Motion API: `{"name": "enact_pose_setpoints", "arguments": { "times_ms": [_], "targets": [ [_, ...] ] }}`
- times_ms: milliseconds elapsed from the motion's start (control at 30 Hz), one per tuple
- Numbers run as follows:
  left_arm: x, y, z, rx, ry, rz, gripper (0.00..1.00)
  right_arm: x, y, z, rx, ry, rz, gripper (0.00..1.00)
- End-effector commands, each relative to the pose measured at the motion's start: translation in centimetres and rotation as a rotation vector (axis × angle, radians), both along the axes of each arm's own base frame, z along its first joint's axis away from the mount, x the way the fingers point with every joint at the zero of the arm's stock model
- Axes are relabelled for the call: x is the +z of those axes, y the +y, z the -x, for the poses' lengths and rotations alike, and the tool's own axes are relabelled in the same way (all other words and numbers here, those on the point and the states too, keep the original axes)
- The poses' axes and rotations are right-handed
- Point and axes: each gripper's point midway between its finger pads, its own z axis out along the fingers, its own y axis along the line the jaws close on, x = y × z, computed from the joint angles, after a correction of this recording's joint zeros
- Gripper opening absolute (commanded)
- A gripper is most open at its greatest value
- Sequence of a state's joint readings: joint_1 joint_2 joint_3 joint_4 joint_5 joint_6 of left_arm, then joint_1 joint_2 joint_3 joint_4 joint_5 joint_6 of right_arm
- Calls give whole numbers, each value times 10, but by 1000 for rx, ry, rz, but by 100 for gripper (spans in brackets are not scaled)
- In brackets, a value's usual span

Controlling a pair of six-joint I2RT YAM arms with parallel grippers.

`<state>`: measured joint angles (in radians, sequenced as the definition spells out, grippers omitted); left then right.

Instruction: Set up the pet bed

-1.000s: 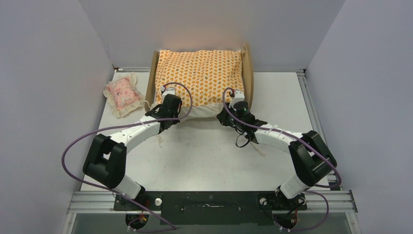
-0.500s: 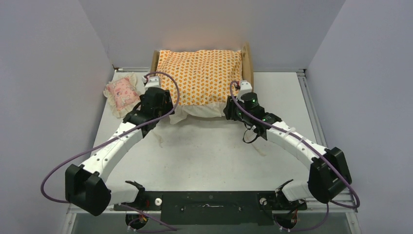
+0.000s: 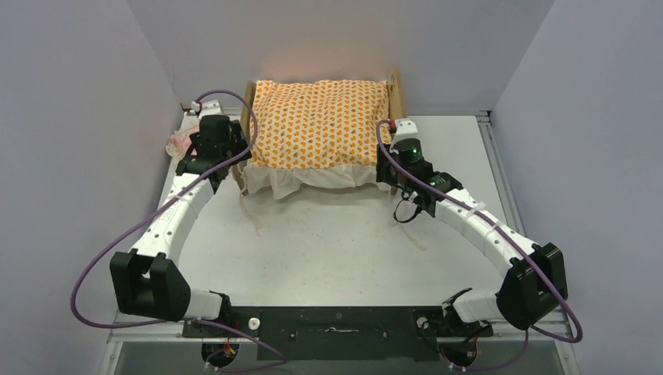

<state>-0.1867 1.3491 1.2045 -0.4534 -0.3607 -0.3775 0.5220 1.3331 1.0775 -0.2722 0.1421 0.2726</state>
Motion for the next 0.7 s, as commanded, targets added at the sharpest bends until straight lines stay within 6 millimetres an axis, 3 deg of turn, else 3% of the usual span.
{"name": "enact_pose_setpoints", "arguments": {
  "times_ms": [0,67,167,333,467,567,667],
  "targets": [
    [19,7,-35,-26,-36,-14,70,8,-4,-11,-36,-2,4,45],
    [22,3,-54,-64,-41,-16,70,22,-11,-16,-67,-31,-10,46],
    [18,-7,-77,-150,-43,-29,70,51,-17,-20,-85,-71,-31,55],
    [8,3,-104,-142,-20,-103,70,73,-40,-30,-171,-77,15,64],
    [-9,4,-121,-154,36,-107,69,69,-64,-57,-215,-62,-29,67],
    [-28,0,-123,-173,100,-96,65,60,-61,-80,-199,-40,-76,65],
    [-39,-6,-115,-205,132,-74,54,46,-49,-98,-177,-19,-90,64]
  ]
}}
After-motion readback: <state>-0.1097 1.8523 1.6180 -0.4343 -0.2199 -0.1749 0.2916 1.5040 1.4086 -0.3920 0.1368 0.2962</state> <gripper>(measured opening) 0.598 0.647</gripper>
